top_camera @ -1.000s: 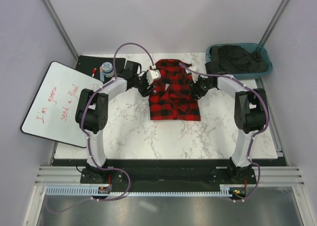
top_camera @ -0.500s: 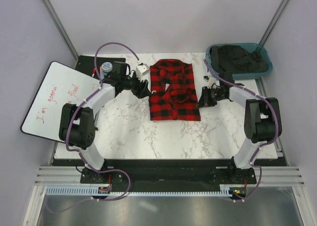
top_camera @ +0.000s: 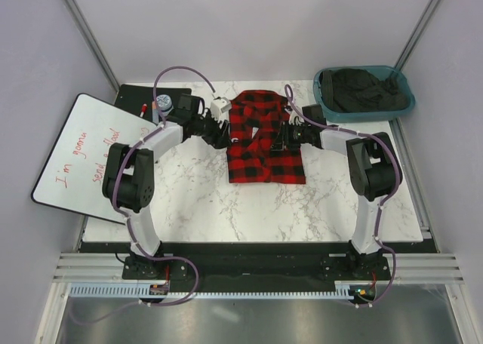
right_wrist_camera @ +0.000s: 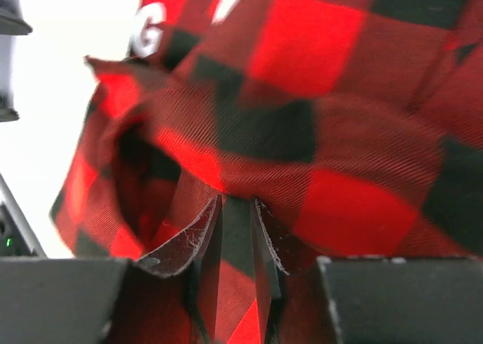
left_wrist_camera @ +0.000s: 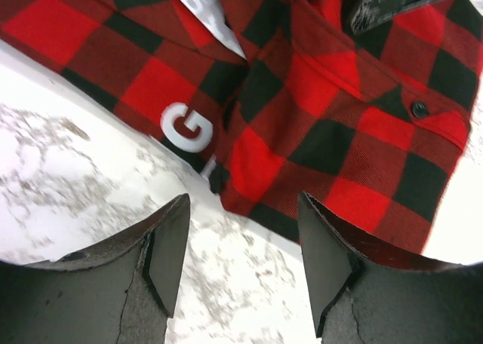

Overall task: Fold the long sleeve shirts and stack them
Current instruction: Fold the shirt

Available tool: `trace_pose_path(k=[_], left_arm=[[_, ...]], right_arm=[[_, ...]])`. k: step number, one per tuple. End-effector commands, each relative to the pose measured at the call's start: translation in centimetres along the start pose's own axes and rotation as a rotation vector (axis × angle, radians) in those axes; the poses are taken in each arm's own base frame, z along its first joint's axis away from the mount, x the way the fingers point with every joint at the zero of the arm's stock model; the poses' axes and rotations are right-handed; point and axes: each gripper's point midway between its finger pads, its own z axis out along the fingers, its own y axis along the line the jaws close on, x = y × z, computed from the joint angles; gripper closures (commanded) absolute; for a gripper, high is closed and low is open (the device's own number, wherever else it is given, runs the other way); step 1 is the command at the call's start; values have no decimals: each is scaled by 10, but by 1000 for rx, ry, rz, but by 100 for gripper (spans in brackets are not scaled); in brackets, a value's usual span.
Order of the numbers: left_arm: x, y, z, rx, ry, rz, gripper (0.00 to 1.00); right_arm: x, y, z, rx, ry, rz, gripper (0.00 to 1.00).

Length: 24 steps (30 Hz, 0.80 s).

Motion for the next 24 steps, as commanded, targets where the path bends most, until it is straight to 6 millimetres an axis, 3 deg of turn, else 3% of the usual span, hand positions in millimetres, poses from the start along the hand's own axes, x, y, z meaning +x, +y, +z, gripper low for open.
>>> trace_pose_path(k=[1,4,11,17,18,19,21,22,23,24], left_arm=[[-34,10,15,-10,-27,53,34],[-38,3,35,24,-8,59,34],[-49,-35,73,94,5,79,31],[-54,-43,101,60,1,87,31],[-55,-45,103,66,-2,93,36],[-55,-46,106,69,2,99,56],[-65,-50,105,51,-22,127,73],[-83,-55,95,42,-70,158,86],[-77,-62,94,39,-72,169,92],[-90,-64,89,22,-120,210,96]], right_arm=[[-29,-14,15,31,-97,26,70],[-22,-14,17,23,-90,61,69],[-8,-15,14,29,-69,74,67],[-7,-12,11,25,-62,76,66],[-7,-12,11,25,-61,74,66],[-7,-12,10,26,-60,74,66],[-5,-13,10,30,-57,70,66],[-4,-14,10,33,-55,73,65],[-2,-14,11,34,-50,76,65],[-1,-15,11,34,-48,80,65]])
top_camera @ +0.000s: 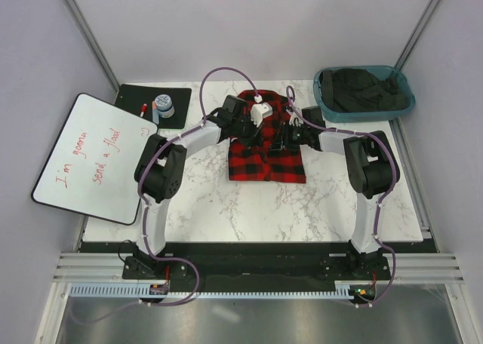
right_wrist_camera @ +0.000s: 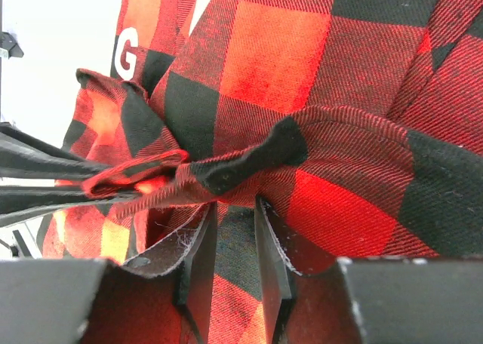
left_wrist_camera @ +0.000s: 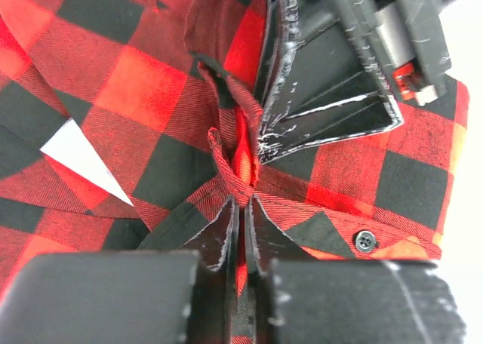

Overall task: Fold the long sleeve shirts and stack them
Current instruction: Fold the shirt

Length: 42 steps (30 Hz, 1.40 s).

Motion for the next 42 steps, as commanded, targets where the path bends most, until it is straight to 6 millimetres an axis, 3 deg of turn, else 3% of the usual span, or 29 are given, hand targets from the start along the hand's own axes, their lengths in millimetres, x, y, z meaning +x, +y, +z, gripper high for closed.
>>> trace_pose_path(k=[1,4,10,11,12,14,15,16,17,19,20,21,23,25,27,32,38,42], left_arm=[[-73,-13,-33,-89,-206,165,98],[-72,-35,-28,-118,-187,230,98],[-64,-40,-26,-208,-162,268,91],[-59,-44,-22,-186,-148,273,85],[-53,-47,-18,-175,-125,295,68],[-36,-49,-13,-165,-76,294,49],[-32,-46,-14,-177,-65,281,34],[-30,-36,-20,-194,-62,256,32],[-28,-34,-25,-177,-62,229,32],[-36,-15,-52,-207,-112,164,32],[-40,-17,-60,-170,-143,116,32],[-46,-3,-81,-192,-176,73,33],[-42,0,-96,-136,-196,-18,33],[-32,20,-111,-170,-197,-60,33],[-21,29,-113,-168,-156,-19,33],[19,53,-79,-147,28,-26,38],[34,75,-61,-186,107,-44,42],[37,74,-55,-183,142,-54,44]], right_arm=[[0,-1,-5,15,-10,3,65],[2,-1,-4,16,-4,12,65],[2,-1,-6,17,-7,12,64],[2,-1,-5,17,-5,14,62],[2,0,-5,14,-4,15,62],[0,3,-5,0,-6,18,58],[-2,4,-5,-3,-9,17,56],[-7,8,-8,-9,-21,7,55],[-8,11,-10,-18,-17,-7,54],[-17,19,-19,-25,-33,-40,54],[-16,19,-24,-18,-21,-41,54],[-20,22,-29,-19,-24,-80,54],[-23,25,-43,-5,-17,-104,55],[-33,29,-56,22,-33,-173,55],[-30,25,-66,57,-14,-187,55],[-18,40,-81,42,12,-178,56],[29,55,-67,-22,107,-124,58],[63,35,-55,3,181,-90,59]])
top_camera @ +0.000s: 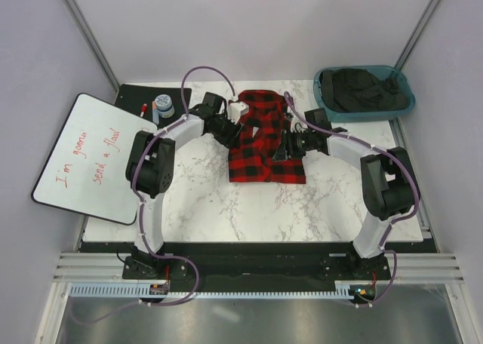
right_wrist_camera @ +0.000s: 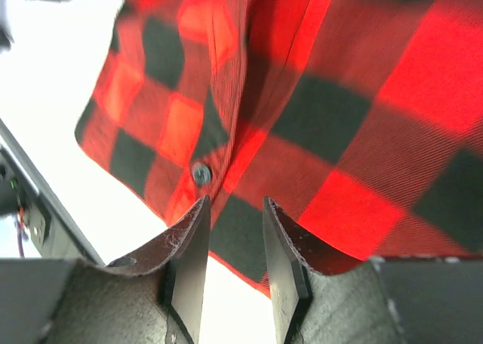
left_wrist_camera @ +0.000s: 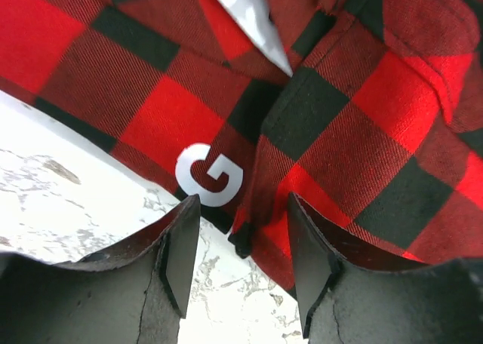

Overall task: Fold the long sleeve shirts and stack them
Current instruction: Fold the shirt

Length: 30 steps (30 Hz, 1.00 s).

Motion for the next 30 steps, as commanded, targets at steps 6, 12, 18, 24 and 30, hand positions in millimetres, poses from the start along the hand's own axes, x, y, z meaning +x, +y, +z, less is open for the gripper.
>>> trace_pose_path(k=[6,12,18,24,30], left_arm=[[-28,4,-6,-6,-14,76,83],[-64,9,-9,-34,-93,150,98],[-32,25,18,-83,6,157,93],[-45,37,1,-147,4,159,63],[-86,-6,-74,-30,-166,62,39]], right_arm=[[60,-25,27,25,140,77,60],[62,-32,27,54,147,66,60],[52,-21,23,22,123,50,60],[17,15,0,-62,43,-7,58],[-24,30,-36,-42,-50,-138,57]])
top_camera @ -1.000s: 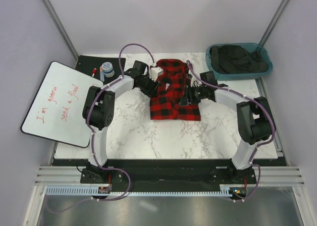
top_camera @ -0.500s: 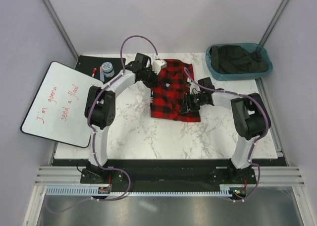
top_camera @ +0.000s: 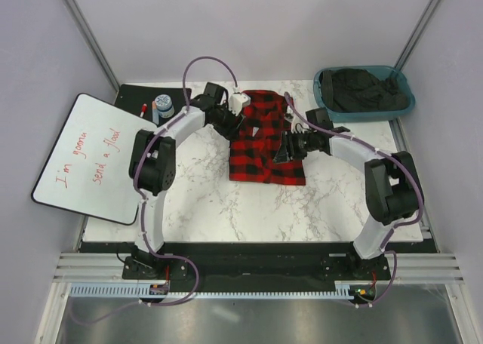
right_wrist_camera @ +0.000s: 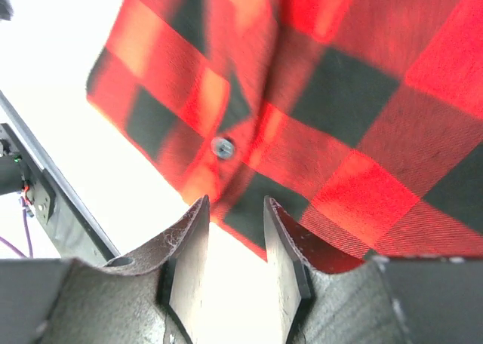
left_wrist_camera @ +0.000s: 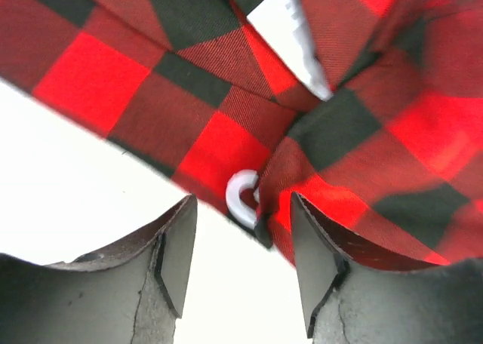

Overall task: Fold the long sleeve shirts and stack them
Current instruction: Fold the shirt

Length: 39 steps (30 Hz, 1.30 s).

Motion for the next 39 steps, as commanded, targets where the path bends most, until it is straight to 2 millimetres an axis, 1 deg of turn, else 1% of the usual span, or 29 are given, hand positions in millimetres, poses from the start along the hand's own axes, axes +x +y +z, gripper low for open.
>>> trace_pose_path(k=[1,2,3,4,5,6,7,8,9,10,11,13,14,16,18,21,22,23,25,27,28,29,32,33,34,35,37,38,39], left_arm=[[-83,-40,-111,102,-282,-23,38],[-87,-54,-122,151,-305,-34,33],[-80,-68,-123,199,-297,-68,33],[-84,-94,-136,319,-321,-117,32],[-81,-109,-138,388,-315,-145,32],[-71,-127,-130,434,-283,-183,31],[-68,-145,-131,511,-270,-233,31],[-49,-160,-122,568,-227,-285,32],[-53,-172,-117,601,-255,-272,32],[-47,-182,-113,639,-233,-340,32],[-26,-191,-97,680,-181,-398,33],[-17,-193,-82,708,-159,-488,34],[3,-189,-64,707,-111,-552,35],[20,-182,-49,687,-77,-632,35],[52,-172,-32,641,-22,-711,36],[90,-151,-18,542,28,-826,36],[98,-148,-18,523,31,-846,36],[110,-149,-19,518,44,-867,36],[113,-158,-29,538,39,-851,37],[127,-174,-38,569,48,-864,37],[121,-180,-50,575,20,-828,37],[135,-192,-55,584,46,-833,37],[128,-212,-83,637,-23,-783,37],[124,-215,-90,649,-41,-766,37],[121,-219,-96,662,-49,-757,37],[111,-220,-107,673,-80,-733,37],[100,-219,-118,673,-104,-687,37],[82,-213,-127,657,-160,-625,37],[74,-203,-125,604,-201,-561,38]], right_arm=[[-48,25,-40,-14,-115,-162,57],[-48,21,-43,-16,-111,-152,58],[-48,20,-44,-22,-101,-144,58],[-42,22,-43,-55,-78,-122,59],[-40,22,-44,-64,-72,-112,59],[-32,20,-40,-77,-52,-93,59],[-27,24,-39,-110,-39,-79,59],[-25,23,-37,-118,-34,-67,59],[-18,20,-31,-128,-13,-40,60],[-19,19,-28,-140,-22,-33,60],[-15,17,-23,-150,-12,-8,60],[-10,9,-12,-167,7,27,61],[-6,7,-7,-176,22,52,62],[5,-5,5,-180,56,104,62],[21,-21,14,-175,96,177,63],[50,-34,25,-168,158,229,63],[56,-37,26,-170,169,239,63],[70,-38,30,-170,200,264,63],[79,-33,31,-183,220,266,63],[91,-21,30,-196,244,255,63],[94,-14,28,-209,245,232,63],[100,-3,23,-220,249,198,63],[111,10,7,-229,267,114,63],[119,11,-2,-223,304,102,63],[120,9,-7,-212,312,70,63],[113,3,-10,-188,303,11,63],[105,0,-23,-190,311,-3,62],[88,1,-27,-193,288,-60,63],[82,5,-31,-202,284,-46,63]])
